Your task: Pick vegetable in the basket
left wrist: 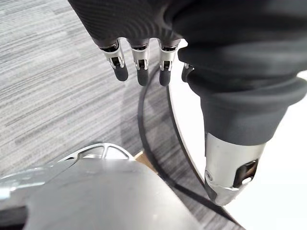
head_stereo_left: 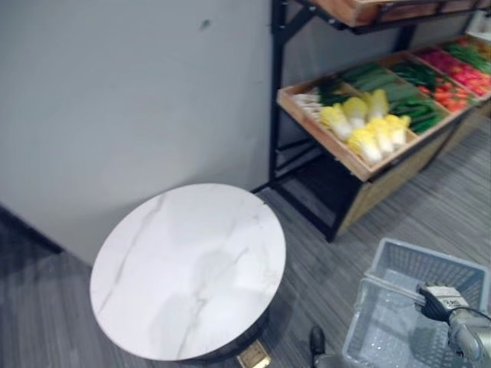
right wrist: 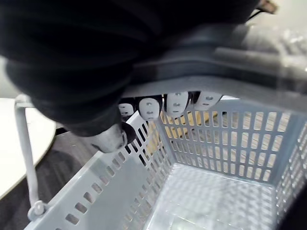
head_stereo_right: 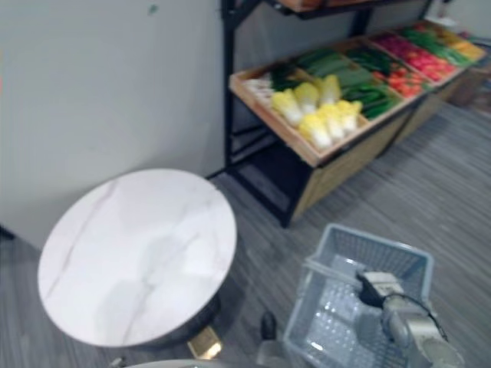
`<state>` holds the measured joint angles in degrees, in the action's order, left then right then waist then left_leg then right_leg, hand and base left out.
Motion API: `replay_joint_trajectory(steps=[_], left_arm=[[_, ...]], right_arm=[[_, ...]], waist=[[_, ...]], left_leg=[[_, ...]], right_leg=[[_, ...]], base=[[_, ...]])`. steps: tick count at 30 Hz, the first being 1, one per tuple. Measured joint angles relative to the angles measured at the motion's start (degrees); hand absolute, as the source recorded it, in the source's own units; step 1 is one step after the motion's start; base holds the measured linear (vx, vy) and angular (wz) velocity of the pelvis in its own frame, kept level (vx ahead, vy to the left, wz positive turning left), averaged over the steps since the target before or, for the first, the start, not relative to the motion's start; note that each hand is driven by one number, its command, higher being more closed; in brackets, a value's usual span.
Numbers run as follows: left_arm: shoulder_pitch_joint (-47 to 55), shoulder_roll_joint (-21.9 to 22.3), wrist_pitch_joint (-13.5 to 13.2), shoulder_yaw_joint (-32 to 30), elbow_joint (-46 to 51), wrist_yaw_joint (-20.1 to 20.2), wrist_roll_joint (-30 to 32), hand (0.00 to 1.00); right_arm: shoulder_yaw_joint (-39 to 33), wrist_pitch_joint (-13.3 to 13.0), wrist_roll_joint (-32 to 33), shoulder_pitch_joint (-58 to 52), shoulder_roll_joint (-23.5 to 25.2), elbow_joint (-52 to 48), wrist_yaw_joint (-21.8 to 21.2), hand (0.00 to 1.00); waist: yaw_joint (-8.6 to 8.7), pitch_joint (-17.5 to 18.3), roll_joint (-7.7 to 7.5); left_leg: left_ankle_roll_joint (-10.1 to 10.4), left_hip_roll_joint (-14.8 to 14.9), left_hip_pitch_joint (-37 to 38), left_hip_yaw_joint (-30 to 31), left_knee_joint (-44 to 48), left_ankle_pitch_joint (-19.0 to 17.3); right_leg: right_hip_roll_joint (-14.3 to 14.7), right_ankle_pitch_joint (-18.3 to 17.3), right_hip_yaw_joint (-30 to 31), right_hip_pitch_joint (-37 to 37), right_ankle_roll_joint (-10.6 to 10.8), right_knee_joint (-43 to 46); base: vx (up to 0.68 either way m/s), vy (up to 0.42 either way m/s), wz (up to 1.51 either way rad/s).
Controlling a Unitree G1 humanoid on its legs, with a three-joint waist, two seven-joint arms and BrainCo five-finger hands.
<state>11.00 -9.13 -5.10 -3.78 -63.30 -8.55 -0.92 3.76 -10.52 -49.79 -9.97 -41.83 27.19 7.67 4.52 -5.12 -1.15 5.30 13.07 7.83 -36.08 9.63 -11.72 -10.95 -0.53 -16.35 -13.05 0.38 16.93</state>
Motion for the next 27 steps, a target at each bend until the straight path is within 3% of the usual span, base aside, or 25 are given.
replay_joint_trajectory(steps=[1, 2, 3, 4, 5, 6, 7, 8, 9, 10, 12, 15, 17, 18, 19, 20, 21, 23, 24, 27], left_arm=[[0.31, -1.02, 0.14, -0.39, -0.01, 0.0, -0.04, 0.0], [0.01, -1.26, 0.26, -1.14, -0.03, 0.02, -0.07, 0.0], [-0.39, -0.27, 0.3, -1.6, -0.67, 0.15, -0.18, 0.0], [-0.5, 1.76, -0.04, -1.6, -0.83, 0.28, -0.19, 0.0], [-1.15, 1.89, -0.38, -1.55, -0.79, 0.32, -0.2, 0.0], [-2.24, 1.18, -0.61, -0.85, -0.85, 0.34, -0.26, 0.0], [-2.36, 0.82, -0.58, -0.6, -1.22, 0.49, -0.32, 0.0], [-2.28, 0.6, -0.62, -0.67, -1.19, 0.57, -0.57, 0.0], [-2.32, 0.35, -0.58, -0.66, -1.36, 0.64, -0.66, 0.0], [-2.62, 0.91, -0.59, -0.65, -1.56, 0.92, -0.86, 0.0], [-2.89, 2.35, -0.52, -0.54, -2.2, 1.45, -1.1, 0.0], [-2.83, 2.76, -0.66, -0.63, -1.77, 1.74, -1.11, 0.0], [-2.98, 2.27, -0.65, -0.73, -1.66, 2.11, -1.13, 0.0], [-2.88, 1.94, -0.63, -0.82, -1.69, 2.16, -1.12, 0.0], [-2.69, 1.49, -0.69, -1.23, -1.72, 2.15, -1.14, 0.0], [-2.47, 1.53, -0.73, -1.22, -1.8, 2.11, -1.17, 0.0], [-1.82, 1.9, -0.98, -1.2, -1.65, 1.97, -1.33, 0.0], [-1.15, 2.68, -1.56, -1.09, -1.56, 1.82, -2.73, 0.0], [-1.07, 2.96, -1.94, -1.01, -1.39, 1.84, -3.13, 0.0], [-0.9, 3.06, -2.05, -0.42, -0.23, 2.15, -3.32, 0.0]], right_arm=[[-0.05, 0.22, 0.06, -0.04, 0.19, 0.88, 0.75, 1.0], [-0.04, 0.49, 0.06, 0.2, 0.23, 1.01, 0.84, 1.0], [-0.43, 0.95, 0.07, 1.72, 0.16, 1.01, 1.52, 1.0], [-1.23, 1.32, -0.09, 3.56, -0.26, 1.08, 1.69, 1.0], [-1.24, 1.56, -0.13, 4.33, -0.04, 1.17, 1.7, 1.0], [-1.17, 1.47, -0.19, 4.35, 0.09, 1.32, 1.69, 1.0], [-1.13, 1.35, -0.2, 4.35, 0.4, 1.46, 1.68, 1.0], [-1.07, 1.15, -0.25, 4.88, 0.66, 1.38, 1.67, 1.0], [-1.07, 1.16, -0.29, 5.68, 0.87, 0.6, 1.69, 1.0], [-1.07, 1.19, -0.41, 6.8, 0.78, 0.47, 1.68, 1.0], [-1.06, 1.58, -1.5, 6.74, 1.05, 0.37, 1.69, 1.0], [-1.06, 1.55, -1.54, 4.45, 1.31, -1.63, 1.69, 1.0], [-1.2, 1.58, -1.52, 2.89, 1.42, -3.81, 1.72, 1.0], [-1.18, 1.5, -1.51, 2.68, 1.77, -4.17, 1.72, 1.0], [-1.13, 1.68, -1.5, 2.7, 2.15, -4.45, 1.73, 1.0], [-1.06, 1.81, -1.5, 2.99, 2.14, -4.48, 1.73, 1.0], [-0.71, 1.91, -1.5, 4.12, 2.14, -4.24, 1.79, 1.0], [0.87, 2.37, -1.41, 6.37, 2.13, -3.25, 1.91, 1.0], [2.12, 2.28, -1.35, 7.19, 2.18, -3.08, 1.93, 1.0], [3.13, 1.73, -1.32, 7.47, 2.19, -3.28, 1.88, 1.0]], waist=[[0.02, 0.0, -1.82], [-0.83, 0.21, -2.94], [-1.74, -0.23, -2.69], [-2.03, 0.05, 1.14], [-1.43, -0.28, 0.58], [-1.34, -0.96, 0.76], [-1.31, -1.04, 0.59], [-1.83, -0.68, -0.24], [-1.66, -0.72, -0.1], [-1.65, -1.19, 0.67], [-1.09, -1.39, 3.0], [0.18, -1.44, 3.46], [0.18, -1.67, 3.18], [0.11, -1.96, 2.81], [0.06, -2.82, 1.9], [-0.18, -2.92, 1.73], [-0.7, -3.04, 1.59], [-2.51, -3.61, 2.07], [-3.61, -3.92, 2.6], [-3.41, -4.73, 3.53]], left_leg=[[0.1, -0.85, 1.39, -1.87, 1.46, -0.09], [0.1, -0.92, 1.35, -2.75, 2.79, -0.15], [-1.4, 0.03, 0.78, -2.73, 2.96, -0.05], [-0.7, 1.55, 1.55, -3.98, -1.95, 1.12], [0.32, 1.02, 1.43, -5.28, -2.69, 1.79], [0.33, 0.51, 1.43, -6.48, -2.64, 2.62], [0.56, 0.48, 1.33, -7.5, -2.24, 2.77], [0.97, 0.56, 1.12, -9.3, -1.39, 3.0], [1.89, 0.82, 0.46, -10.79, -1.31, 4.0], [2.97, 1.75, 0.08, -12.57, -1.62, 5.09], [3.66, 3.77, 0.52, -13.82, -2.44, 7.99], [3.73, 5.3, 1.51, -13.64, -1.87, 12.61], [3.3, 9.1, -0.19, -12.41, 5.28, 13.17], [1.92, 10.82, -1.41, -9.72, 9.65, 14.13], [-0.93, 10.59, -5.09, 1.25, 16.69, 13.44], [-0.67, 8.85, -6.34, 6.18, 18.29, 11.09], [-0.09, 3.91, -7.91, 14.94, 18.83, 6.76], [-0.21, -2.57, -9.58, 23.39, 18.48, 2.54], [-0.41, -5.12, -11.22, 25.82, 18.07, 1.68], [-0.67, -6.95, -14.88, 24.68, 11.4, 1.97]], right_leg=[[-1.95, 1.48, -3.9, 1.45, -2.17, 4.38], [-1.19, 1.68, -4.46, 1.26, -2.51, 3.96], [1.5, 5.44, -3.03, 2.06, -2.87, -1.64], [3.67, 6.0, -2.05, 2.71, -3.86, -4.97], [1.55, 1.4, -3.11, 1.01, -4.27, 2.06], [-2.55, -3.96, -3.72, 0.17, -3.06, 11.01], [-4.95, -4.73, -3.59, 0.78, -2.7, 12.35], [-6.65, -4.91, -3.4, 1.46, -0.48, 10.33], [-5.52, -6.05, -3.25, 1.5, 3.86, 6.54], [-2.99, -6.48, -2.96, 2.2, 5.22, 1.88], [0.53, -4.88, -2.55, 3.22, 4.36, -1.61], [2.76, -4.97, -1.8, 4.63, 3.5, -3.06], [4.63, -6.24, -0.4, 4.5, 2.08, -3.74], [5.09, -6.52, 0.13, 5.09, 1.64, -4.06], [5.31, -6.64, 2.22, 6.65, 0.9, -4.79], [5.29, -6.62, 3.43, 6.83, 0.74, -4.86], [5.35, -6.57, 6.4, 6.82, 0.42, -4.97], [6.48, -6.08, 11.29, 7.43, -0.61, -6.17], [7.23, -5.87, 13.1, 7.74, -1.16, -7.0], [7.41, -5.74, 13.43, 8.37, -1.37, -7.01]], base=[[0.12, 0.004, -1.03], [-0.01, -0.067, -1.31], [-0.13, -0.063, -1.51], [-0.13, -0.057, -1.27], [-0.06, -0.031, -0.87], [-0.02, -0.102, -0.54], [-0.03, -0.15, -0.79], [-0.06, -0.224, -0.9], [-0.06, -0.329, -1.07], [-0.05, -0.278, -0.86], [-0.02, -0.212, -0.55], [-0.04, -0.225, -0.28], [-0.07, -0.204, -0.4], [-0.04, -0.182, -0.46], [-0.03, -0.162, -0.54], [0.0, -0.117, -0.78], [0.01, -0.049, -0.82], [0.03, -0.027, -1.25], [0.05, 0.019, -1.28], [0.05, 0.087, -0.54]])
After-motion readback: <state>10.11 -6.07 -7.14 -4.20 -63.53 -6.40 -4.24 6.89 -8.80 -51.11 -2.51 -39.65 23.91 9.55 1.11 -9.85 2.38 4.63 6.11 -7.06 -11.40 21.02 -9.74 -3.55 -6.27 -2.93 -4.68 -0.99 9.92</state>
